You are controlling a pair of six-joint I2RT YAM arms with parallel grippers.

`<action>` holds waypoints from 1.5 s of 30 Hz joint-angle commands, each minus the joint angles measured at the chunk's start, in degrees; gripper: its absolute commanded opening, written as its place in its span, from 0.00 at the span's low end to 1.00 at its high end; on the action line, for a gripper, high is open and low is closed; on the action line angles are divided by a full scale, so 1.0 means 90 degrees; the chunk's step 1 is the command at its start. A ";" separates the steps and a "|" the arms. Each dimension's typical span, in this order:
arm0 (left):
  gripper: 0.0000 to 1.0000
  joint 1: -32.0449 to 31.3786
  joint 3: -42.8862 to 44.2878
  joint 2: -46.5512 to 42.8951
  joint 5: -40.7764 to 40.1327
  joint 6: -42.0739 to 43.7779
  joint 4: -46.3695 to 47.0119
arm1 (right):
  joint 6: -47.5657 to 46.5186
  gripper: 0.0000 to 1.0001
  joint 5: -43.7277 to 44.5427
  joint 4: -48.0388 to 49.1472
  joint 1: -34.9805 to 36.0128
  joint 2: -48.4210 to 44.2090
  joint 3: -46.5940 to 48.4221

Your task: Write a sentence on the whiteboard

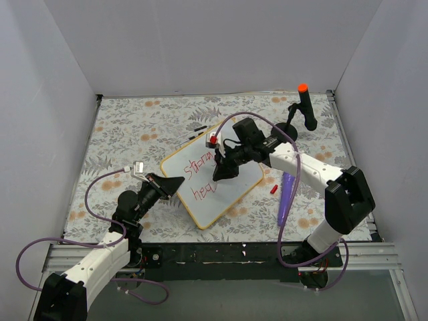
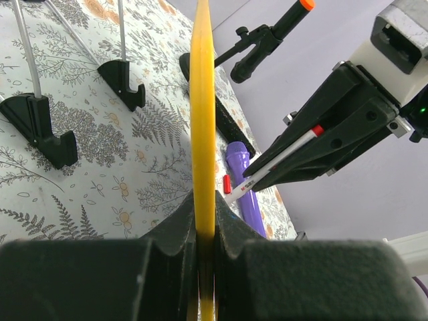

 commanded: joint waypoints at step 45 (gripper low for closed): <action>0.00 -0.0024 0.0026 -0.0234 0.0313 -0.0147 0.0847 | -0.0098 0.01 -0.0317 0.0605 -0.0193 -0.1007 -0.0105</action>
